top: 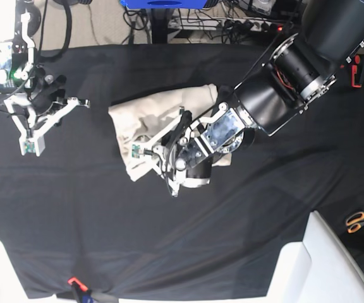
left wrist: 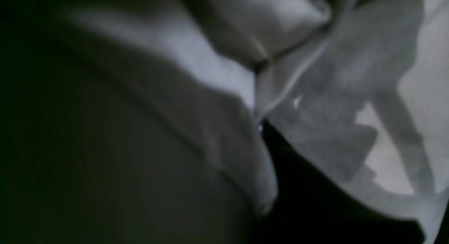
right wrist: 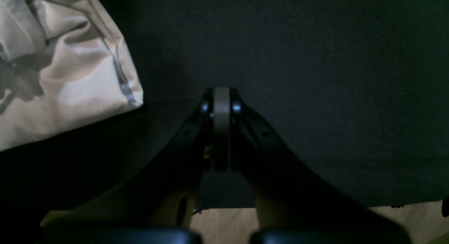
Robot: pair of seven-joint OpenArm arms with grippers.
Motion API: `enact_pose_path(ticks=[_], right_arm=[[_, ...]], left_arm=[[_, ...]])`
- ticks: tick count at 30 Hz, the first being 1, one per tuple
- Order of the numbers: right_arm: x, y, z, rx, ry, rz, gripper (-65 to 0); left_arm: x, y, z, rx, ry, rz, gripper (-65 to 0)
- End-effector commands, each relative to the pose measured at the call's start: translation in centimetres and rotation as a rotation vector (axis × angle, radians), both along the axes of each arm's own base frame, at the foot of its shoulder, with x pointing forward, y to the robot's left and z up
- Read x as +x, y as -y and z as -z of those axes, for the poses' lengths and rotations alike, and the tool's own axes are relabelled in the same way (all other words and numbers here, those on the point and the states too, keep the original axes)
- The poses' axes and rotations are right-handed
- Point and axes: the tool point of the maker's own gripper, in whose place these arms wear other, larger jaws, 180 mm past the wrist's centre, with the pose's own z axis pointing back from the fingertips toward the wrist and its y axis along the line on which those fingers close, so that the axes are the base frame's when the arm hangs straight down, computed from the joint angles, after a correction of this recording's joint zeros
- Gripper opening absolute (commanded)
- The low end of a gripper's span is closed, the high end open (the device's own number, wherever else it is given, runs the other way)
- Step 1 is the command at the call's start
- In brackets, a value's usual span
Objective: Fold the T-shirt properly
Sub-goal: 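Drag the shirt stack with the left gripper toward the table center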
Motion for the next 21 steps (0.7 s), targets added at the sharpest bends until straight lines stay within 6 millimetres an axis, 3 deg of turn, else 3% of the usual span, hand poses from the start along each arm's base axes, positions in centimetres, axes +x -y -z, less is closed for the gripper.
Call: enact_pose_path(ticks=[1, 2, 8, 12, 16, 21], right_arm=[[0.8, 0.2, -0.9, -0.010, 0.041, -0.004, -64.8], [0.8, 0.2, -0.9, -0.010, 0.041, -0.004, -64.8], [0.8, 0.2, -0.9, -0.009, 0.041, -0.004, -64.8], [0.8, 0.2, -0.9, -0.009, 0.040, -0.004, -64.8], [0.7, 0.1, -0.9, -0.008, 0.038, -0.006, -64.8], [0.9, -0.4, -0.9, -0.001, 0.039, -0.020, -64.8]], left_arm=[[2.0, 0.5, -1.6, -0.014, 0.053, -0.002, -65.0], [2.1, 0.4, -1.7, -0.014, 0.054, -0.005, -62.5], [3.4, 0.5, -2.8, -0.017, 0.085, -0.004, -28.0], [4.4, 0.6, -3.6, -0.019, 0.107, -0.004, -10.2], [6.0, 0.6, -5.1, -0.023, 0.144, -0.007, -3.1], [9.0, 0.7, -8.0, -0.029, 0.217, -0.008, -2.8]])
